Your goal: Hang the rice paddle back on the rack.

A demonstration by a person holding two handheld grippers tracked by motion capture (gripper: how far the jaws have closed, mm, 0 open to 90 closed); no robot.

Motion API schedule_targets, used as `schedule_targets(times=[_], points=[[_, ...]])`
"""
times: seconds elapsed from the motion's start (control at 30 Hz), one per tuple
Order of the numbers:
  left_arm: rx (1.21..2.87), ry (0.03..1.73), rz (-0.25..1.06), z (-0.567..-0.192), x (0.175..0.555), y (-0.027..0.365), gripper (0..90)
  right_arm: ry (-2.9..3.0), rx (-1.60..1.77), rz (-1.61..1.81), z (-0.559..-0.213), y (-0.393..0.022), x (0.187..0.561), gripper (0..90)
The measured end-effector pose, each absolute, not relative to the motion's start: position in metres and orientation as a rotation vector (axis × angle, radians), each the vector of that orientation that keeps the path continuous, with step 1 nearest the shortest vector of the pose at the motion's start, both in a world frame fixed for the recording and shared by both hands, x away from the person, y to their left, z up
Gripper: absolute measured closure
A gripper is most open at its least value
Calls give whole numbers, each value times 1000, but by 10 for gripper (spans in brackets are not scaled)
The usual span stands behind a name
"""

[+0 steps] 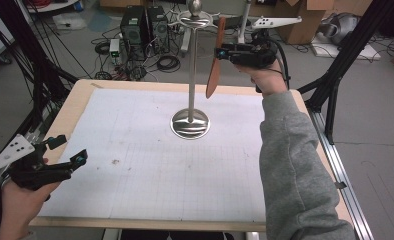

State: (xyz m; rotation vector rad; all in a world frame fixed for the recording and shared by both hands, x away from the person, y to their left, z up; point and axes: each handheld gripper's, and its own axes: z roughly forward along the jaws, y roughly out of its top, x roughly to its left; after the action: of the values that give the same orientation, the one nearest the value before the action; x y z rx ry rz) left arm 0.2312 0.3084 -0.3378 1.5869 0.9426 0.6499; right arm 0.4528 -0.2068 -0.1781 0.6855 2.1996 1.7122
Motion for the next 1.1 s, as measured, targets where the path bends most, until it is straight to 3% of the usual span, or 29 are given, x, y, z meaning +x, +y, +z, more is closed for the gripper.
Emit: schedule_targets(times=[1.1], points=[[1591,976,638,-345,234,314,128,2240,685,1682,-185,-195,462,646]])
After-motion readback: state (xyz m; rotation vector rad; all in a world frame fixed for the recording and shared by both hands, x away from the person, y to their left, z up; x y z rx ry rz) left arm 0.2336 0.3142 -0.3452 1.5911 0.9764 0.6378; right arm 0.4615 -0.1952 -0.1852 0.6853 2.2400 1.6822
